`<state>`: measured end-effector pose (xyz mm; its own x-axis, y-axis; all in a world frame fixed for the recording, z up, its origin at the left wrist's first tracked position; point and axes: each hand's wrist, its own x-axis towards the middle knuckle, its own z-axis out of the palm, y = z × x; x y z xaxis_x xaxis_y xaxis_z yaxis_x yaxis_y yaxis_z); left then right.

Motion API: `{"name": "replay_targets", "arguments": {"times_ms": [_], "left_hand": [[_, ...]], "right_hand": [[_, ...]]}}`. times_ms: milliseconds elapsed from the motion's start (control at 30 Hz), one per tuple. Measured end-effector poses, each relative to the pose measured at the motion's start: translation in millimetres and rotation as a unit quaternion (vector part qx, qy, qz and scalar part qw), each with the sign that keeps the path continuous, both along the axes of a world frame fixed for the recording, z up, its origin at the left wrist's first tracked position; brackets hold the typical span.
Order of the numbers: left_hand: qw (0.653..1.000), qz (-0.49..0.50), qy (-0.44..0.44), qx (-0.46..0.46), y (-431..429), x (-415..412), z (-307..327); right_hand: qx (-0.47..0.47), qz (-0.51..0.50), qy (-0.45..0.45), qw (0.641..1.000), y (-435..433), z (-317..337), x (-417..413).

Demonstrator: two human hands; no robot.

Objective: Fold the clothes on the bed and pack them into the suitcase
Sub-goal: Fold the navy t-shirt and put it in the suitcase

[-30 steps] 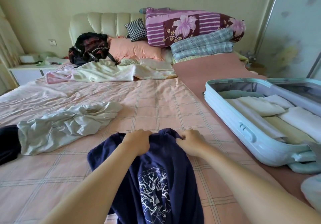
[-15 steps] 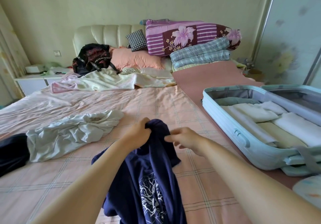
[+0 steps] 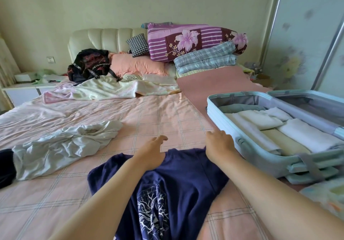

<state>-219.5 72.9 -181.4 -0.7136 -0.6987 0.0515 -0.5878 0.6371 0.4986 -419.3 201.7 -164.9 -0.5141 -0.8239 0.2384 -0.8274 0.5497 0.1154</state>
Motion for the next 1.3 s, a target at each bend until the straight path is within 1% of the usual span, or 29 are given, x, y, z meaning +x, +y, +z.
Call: {"name": "replay_targets", "arguments": {"times_ms": [67, 100, 167, 233, 300, 367, 433, 467, 533, 567, 600, 667, 733, 800, 867, 900, 933, 1000, 1033, 1067, 1100, 1133, 1167, 1200, 1233, 1267, 1300], "left_hand": [[0.999, 0.011, -0.039, -0.010, -4, 9, -8], [0.998, 0.022, -0.052, -0.013, -7, 14, -12], [0.994, 0.049, -0.092, -0.023, -15, 28, -18], [0.985, 0.075, -0.147, -0.046, -28, 44, -25], [0.969, 0.098, -0.207, -0.086, -40, 58, -29], [0.942, 0.115, -0.278, -0.149, -46, 67, -30], [0.916, 0.123, -0.323, -0.206, -51, 70, -28], [0.902, 0.124, -0.339, -0.237, -53, 69, -27], [0.875, 0.126, -0.363, -0.296, -59, 67, -21], [0.869, 0.136, -0.358, -0.314, -62, 65, -17], [0.871, 0.153, -0.338, -0.323, -64, 62, -12], [0.896, 0.200, -0.260, -0.301, -71, 57, -5], [0.931, 0.240, -0.162, -0.222, -77, 53, -1], [0.966, 0.223, -0.075, -0.105, -82, 53, -8], [0.985, 0.169, -0.026, 0.013, -82, 59, -15], [0.987, 0.151, -0.008, 0.047, -82, 65, -16], [0.988, 0.146, 0.011, 0.056, -82, 73, -17], [0.985, 0.160, 0.044, 0.041, -83, 93, -13], [0.983, 0.175, 0.042, 0.026, -86, 104, -12], [0.981, 0.191, 0.019, 0.008, -87, 115, -10], [0.979, 0.203, -0.027, -0.011, -88, 126, -9], [0.974, 0.207, -0.093, -0.028, -86, 135, -8], [0.968, 0.196, -0.155, -0.032, -80, 143, -6], [0.964, 0.177, -0.197, -0.021, -74, 148, -6], [0.965, 0.163, -0.205, -0.006, -68, 153, -9], [0.971, 0.159, -0.180, 0.009, -65, 157, -13], [0.978, 0.168, -0.120, 0.025, -62, 159, -16]], "right_hand": [[0.016, 0.037, 0.038, 0.998, -3, -13, 7], [0.012, 0.069, 0.035, 0.997, -7, -20, 13], [0.004, 0.140, -0.027, 0.990, -20, -33, 25], [0.006, 0.182, -0.093, 0.979, -36, -42, 39], [0.000, 0.180, -0.099, 0.979, -49, -50, 48], [0.003, 0.150, -0.075, 0.986, -60, -56, 51], [0.017, 0.119, -0.050, 0.991, -70, -59, 49], [0.013, 0.112, -0.050, 0.992, -74, -58, 48], [-0.026, 0.106, -0.064, 0.992, -83, -55, 45], [-0.057, 0.097, -0.074, 0.991, -86, -52, 43], [-0.094, 0.081, -0.093, 0.988, -88, -48, 41], [-0.157, 0.033, -0.144, 0.977, -92, -38, 37], [-0.175, 0.000, -0.172, 0.969, -96, -33, 35], [-0.153, -0.011, -0.194, 0.969, -98, -32, 38], [-0.090, -0.008, -0.220, 0.971, -97, -35, 46], [-0.058, -0.002, -0.219, 0.974, -96, -37, 52], [-0.038, 0.010, -0.199, 0.979, -96, -38, 60], [-0.040, 0.060, -0.114, 0.991, -101, -40, 76], [-0.057, 0.097, -0.087, 0.990, -106, -41, 85], [-0.077, 0.142, -0.090, 0.983, -111, -42, 96], [-0.089, 0.186, -0.117, 0.972, -117, -42, 108], [-0.092, 0.226, -0.148, 0.959, -123, -42, 121], [-0.086, 0.259, -0.171, 0.947, -130, -42, 134], [-0.073, 0.286, -0.183, 0.938, -136, -41, 147], [-0.053, 0.306, -0.186, 0.932, -142, -41, 158], [-0.028, 0.317, -0.188, 0.929, -147, -42, 168], [0.003, 0.319, -0.191, 0.928, -151, -44, 175]]}}
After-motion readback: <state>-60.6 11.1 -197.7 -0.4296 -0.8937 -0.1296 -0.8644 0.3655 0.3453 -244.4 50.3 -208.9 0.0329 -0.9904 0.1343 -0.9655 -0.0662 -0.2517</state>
